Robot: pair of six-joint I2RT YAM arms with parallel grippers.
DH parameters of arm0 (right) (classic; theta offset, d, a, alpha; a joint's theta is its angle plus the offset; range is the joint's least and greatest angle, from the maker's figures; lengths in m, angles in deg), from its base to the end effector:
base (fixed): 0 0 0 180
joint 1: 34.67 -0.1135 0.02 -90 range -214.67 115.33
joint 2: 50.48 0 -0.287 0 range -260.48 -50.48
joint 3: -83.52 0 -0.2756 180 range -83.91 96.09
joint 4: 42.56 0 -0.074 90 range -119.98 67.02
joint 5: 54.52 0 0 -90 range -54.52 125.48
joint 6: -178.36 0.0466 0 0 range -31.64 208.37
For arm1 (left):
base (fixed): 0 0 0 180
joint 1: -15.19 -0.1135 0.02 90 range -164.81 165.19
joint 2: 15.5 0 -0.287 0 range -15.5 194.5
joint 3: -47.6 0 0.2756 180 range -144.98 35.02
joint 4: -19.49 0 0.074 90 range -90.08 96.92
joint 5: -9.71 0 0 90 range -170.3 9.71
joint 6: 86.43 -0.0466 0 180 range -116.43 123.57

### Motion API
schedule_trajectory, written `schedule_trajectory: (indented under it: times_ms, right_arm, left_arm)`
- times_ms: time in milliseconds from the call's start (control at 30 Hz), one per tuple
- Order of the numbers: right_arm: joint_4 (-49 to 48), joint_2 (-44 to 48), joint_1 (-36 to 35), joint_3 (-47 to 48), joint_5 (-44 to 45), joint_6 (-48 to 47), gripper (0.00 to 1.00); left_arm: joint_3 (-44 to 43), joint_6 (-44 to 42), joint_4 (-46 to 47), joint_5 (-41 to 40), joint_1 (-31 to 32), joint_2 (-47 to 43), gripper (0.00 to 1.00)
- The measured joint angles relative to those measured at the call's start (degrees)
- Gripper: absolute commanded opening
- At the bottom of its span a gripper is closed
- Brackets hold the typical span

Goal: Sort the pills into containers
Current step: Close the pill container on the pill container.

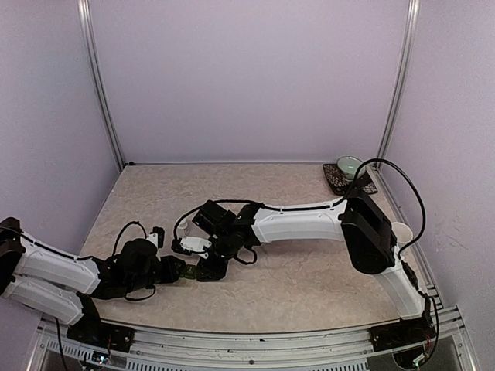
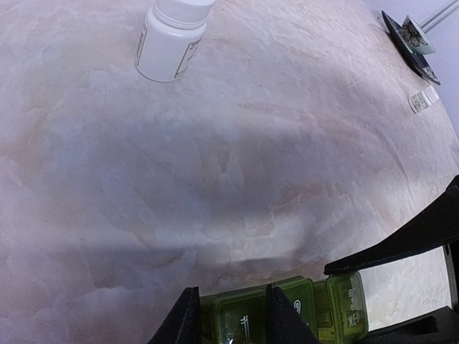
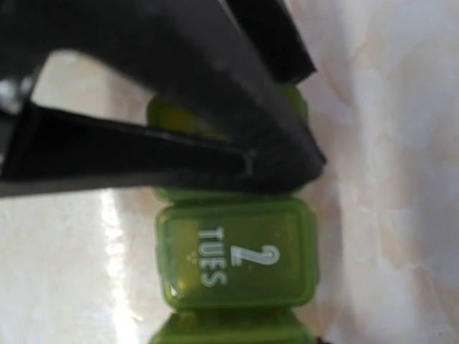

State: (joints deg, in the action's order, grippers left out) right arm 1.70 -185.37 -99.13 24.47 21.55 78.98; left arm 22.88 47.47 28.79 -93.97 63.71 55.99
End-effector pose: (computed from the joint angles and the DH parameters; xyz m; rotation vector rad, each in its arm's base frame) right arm 0.2282 0.5037 0.1491 -1.6889 2.0921 0.6450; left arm 0.1489 -0.1518 0.1123 -0.0428 2.2760 -0.6209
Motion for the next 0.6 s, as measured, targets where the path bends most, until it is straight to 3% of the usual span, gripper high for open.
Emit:
schedule_trajectory:
  times_ms: [600]
  right_arm:
    - [-3.3,1.3,-1.0,-2.7,5.5,-4.8,0.3]
  left_arm:
    - [0.0,-0.2,1.8,-0.9,0.3,2.2,0.31]
